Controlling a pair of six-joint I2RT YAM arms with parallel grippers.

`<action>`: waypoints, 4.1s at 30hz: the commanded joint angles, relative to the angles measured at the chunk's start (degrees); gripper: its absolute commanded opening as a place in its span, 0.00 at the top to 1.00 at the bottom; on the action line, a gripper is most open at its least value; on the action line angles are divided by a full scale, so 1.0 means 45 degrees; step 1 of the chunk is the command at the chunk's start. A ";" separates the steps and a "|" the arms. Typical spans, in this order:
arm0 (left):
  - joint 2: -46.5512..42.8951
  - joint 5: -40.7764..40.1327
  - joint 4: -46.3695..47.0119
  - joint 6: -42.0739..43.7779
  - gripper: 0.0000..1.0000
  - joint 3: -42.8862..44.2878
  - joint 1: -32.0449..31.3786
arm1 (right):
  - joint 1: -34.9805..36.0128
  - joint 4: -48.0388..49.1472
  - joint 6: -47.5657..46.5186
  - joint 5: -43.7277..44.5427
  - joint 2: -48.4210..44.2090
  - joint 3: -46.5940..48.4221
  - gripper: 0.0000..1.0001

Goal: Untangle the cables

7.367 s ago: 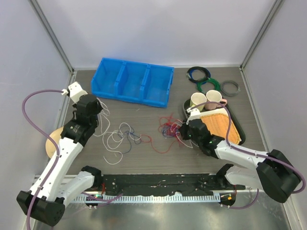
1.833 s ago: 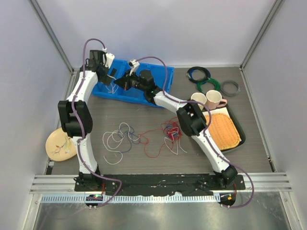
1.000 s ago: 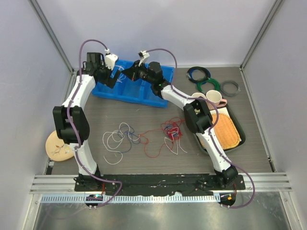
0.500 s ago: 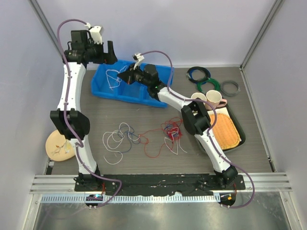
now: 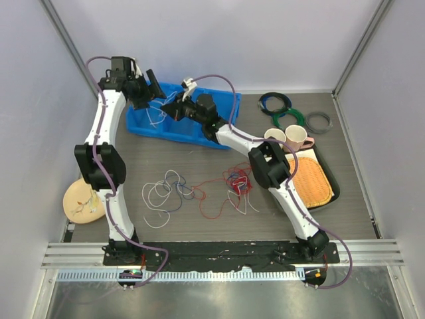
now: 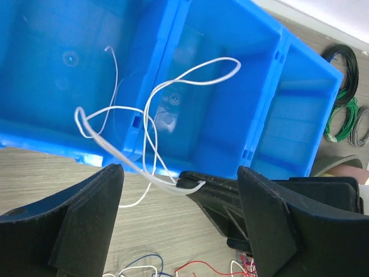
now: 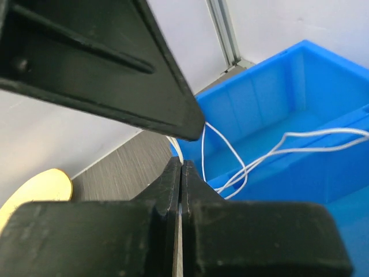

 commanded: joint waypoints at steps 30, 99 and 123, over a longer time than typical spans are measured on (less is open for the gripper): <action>0.0131 -0.0331 0.4498 -0.1215 1.00 -0.0355 0.1471 | 0.0312 -0.1169 -0.1476 0.2978 -1.0725 -1.1846 0.10; -1.2761 -0.9823 0.4168 -0.6742 0.88 -2.0767 -0.4564 | 0.0449 -0.5280 -0.0089 0.6163 -2.4147 -2.1382 0.08; -1.7719 -0.1035 0.8523 -0.5334 1.00 -1.7700 -0.4622 | 0.3806 -0.2491 -0.1264 0.4132 -1.7382 -1.9257 0.11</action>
